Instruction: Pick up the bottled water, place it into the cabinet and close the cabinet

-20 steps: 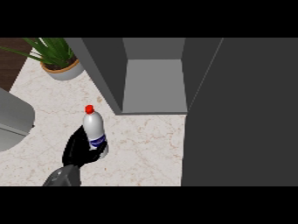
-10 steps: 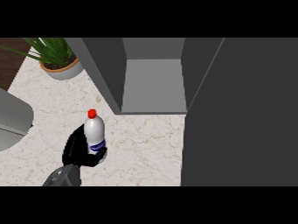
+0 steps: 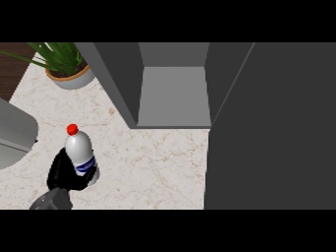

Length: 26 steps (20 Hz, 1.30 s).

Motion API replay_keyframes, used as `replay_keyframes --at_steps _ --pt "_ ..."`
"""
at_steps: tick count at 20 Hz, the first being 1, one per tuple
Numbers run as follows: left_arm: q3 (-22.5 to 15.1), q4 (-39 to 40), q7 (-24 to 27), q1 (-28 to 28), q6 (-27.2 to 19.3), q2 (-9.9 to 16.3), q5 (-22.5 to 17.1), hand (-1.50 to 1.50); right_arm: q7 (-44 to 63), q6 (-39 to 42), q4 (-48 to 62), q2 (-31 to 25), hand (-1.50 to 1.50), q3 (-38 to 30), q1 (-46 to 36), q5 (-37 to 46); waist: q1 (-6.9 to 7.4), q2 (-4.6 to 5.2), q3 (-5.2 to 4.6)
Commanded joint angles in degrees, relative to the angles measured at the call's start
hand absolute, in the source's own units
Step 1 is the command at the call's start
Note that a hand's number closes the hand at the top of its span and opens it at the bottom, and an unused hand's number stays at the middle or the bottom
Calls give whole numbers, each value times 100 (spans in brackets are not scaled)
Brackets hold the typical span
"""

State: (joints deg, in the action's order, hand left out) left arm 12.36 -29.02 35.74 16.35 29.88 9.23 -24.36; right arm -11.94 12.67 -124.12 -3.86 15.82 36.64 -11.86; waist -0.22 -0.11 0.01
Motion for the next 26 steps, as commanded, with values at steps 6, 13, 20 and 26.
replay_keyframes --at_steps 6,13,20,26 --pt "-231 -1599 -706 -870 161 -224 -395 150 -302 -16 249 7 -150 198 88 232 19 -8 2" --pt "-584 -3143 -1807 -1080 -661 -480 -518 150 268 -164 -250 -75 -150 188 -7 -81 11 -3 0" --pt "-1711 -4668 -2231 -955 -2308 -913 -462 150 420 -193 -244 -121 -150 155 -210 -172 6 -9 1" --pt "-1830 -4993 -2802 -304 -2949 -921 -241 150 55 -98 171 -142 -150 97 -346 -132 -8 1 0"
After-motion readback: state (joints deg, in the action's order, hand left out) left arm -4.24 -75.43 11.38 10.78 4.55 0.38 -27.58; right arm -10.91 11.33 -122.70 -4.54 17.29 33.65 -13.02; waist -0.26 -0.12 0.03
